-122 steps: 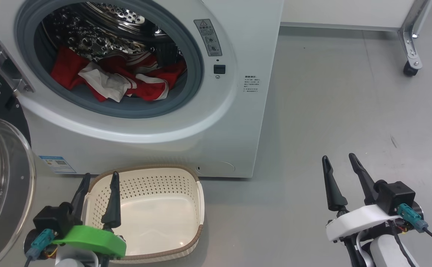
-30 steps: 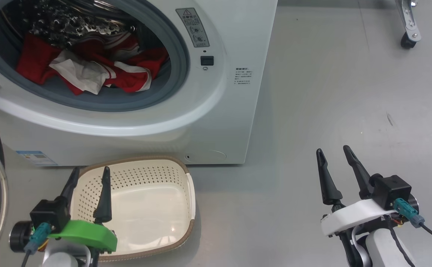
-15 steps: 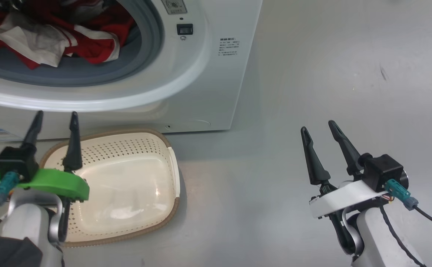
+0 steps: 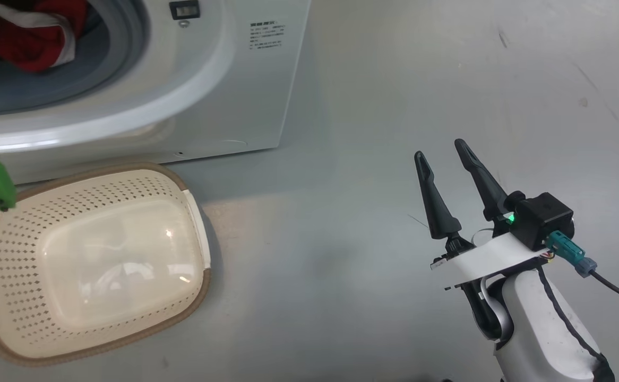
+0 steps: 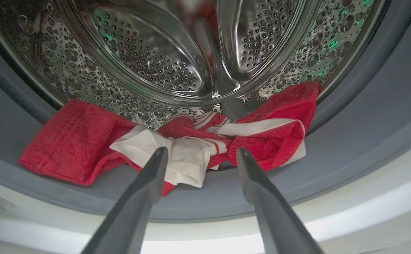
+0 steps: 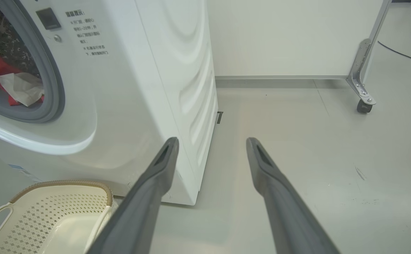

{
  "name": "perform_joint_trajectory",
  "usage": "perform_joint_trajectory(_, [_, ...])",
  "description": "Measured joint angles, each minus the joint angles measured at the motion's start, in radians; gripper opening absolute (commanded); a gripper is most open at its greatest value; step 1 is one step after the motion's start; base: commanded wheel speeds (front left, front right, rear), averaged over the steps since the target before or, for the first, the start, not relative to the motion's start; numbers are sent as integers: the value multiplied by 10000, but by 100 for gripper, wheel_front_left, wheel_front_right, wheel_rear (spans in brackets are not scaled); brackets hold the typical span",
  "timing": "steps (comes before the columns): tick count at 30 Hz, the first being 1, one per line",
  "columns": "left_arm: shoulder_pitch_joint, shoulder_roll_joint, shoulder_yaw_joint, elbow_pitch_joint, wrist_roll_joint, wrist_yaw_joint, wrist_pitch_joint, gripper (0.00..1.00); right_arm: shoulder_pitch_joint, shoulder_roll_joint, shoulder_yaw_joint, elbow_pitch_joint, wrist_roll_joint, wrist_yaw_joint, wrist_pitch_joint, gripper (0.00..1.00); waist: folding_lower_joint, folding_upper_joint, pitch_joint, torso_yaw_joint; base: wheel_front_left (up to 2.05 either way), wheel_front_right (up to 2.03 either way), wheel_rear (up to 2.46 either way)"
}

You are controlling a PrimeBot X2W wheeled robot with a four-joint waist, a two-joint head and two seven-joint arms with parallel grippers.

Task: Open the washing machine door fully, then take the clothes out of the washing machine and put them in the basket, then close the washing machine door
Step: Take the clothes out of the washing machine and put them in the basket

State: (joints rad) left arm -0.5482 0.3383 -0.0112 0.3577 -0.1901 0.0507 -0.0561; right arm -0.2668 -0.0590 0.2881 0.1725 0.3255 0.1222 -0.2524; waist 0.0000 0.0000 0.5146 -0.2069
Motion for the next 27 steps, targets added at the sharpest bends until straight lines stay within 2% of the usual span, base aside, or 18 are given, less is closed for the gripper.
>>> perform_joint_trajectory(11, [-1680, 846, -146, 1016, 667, 73, 1546, 100, -328, 59, -58, 31, 263, 0, 0, 100, 0, 0, 803, -742, 0, 0, 0])
perform_joint_trajectory(15, [-2026, 1302, -267, 1490, 1131, 163, 2105, 100, -348, 90, -21, 31, 326, 0, 0, 100, 0, 0, 1003, -929, 0, 0, 0])
perform_joint_trajectory(17, [-2152, 1818, -713, 1697, 1962, 184, 2418, 100, -365, 104, -79, 35, 332, 0, 0, 100, 0, 0, 1091, -999, 0, 0, 0])
perform_joint_trajectory(18, [-2235, 1918, -681, 1789, 2033, 192, 2508, 100, -378, 100, -90, 38, 332, 0, 0, 100, 0, 0, 1132, -1024, 0, 0, 0])
perform_joint_trajectory(27, [-3066, 1933, -1057, 2282, 2205, 211, 3210, 100, -436, 113, -56, 38, 439, 0, 0, 100, 0, 0, 1312, -1091, 0, 0, 0])
